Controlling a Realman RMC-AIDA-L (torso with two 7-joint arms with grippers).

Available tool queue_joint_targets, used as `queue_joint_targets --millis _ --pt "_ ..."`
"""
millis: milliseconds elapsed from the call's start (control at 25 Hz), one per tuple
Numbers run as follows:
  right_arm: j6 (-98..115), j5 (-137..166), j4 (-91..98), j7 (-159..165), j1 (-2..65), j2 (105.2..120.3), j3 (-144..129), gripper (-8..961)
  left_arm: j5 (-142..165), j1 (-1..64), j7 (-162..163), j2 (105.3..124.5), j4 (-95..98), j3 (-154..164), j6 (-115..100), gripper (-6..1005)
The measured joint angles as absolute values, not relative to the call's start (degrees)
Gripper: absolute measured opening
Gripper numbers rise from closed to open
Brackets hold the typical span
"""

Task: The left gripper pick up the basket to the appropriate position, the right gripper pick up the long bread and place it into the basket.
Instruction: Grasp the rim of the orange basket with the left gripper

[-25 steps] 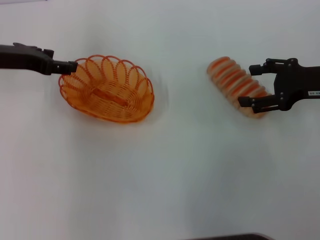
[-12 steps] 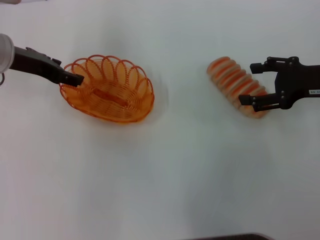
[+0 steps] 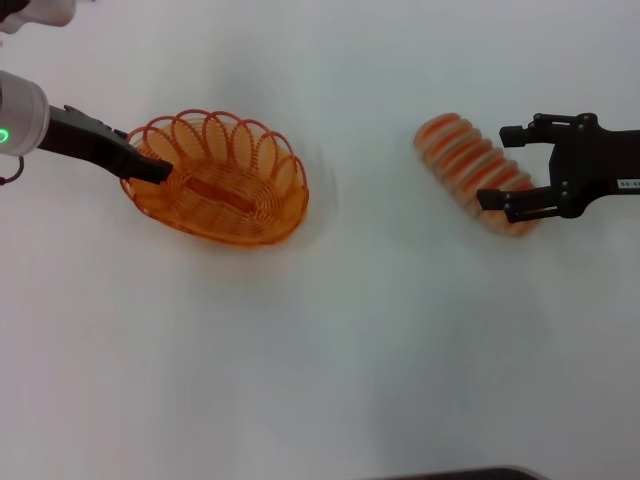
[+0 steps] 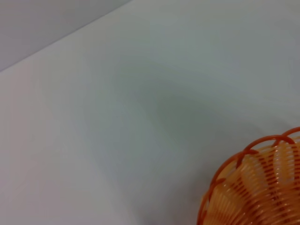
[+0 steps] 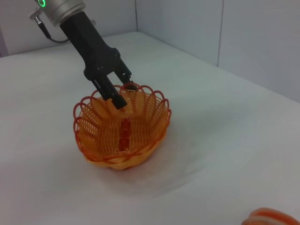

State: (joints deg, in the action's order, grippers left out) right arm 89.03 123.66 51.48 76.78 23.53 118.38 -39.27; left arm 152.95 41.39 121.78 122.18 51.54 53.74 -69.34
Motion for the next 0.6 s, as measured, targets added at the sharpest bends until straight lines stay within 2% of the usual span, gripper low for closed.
queue_joint_targets --millis 40,240,440,600 --pt "89.0 123.7 51.5 76.7 23.5 118.39 -39.2 928 153.1 41.4 121.9 122.21 51.5 53.9 -69.1 770" --pt "89.0 123.7 51.6 76.6 23.5 118.38 -38.3 928 155.4 41.4 123.6 122.31 51.8 54.8 -68.1 621" --pt "89.0 123.7 51.8 76.6 23.5 118.32 -37.7 929 156.1 41.5 123.8 122.35 51.8 56.5 -68.5 402" --pt "89.0 123.7 51.9 76.6 23.5 118.30 -37.6 929 156.2 41.8 124.3 122.45 51.7 56.6 -68.8 341"
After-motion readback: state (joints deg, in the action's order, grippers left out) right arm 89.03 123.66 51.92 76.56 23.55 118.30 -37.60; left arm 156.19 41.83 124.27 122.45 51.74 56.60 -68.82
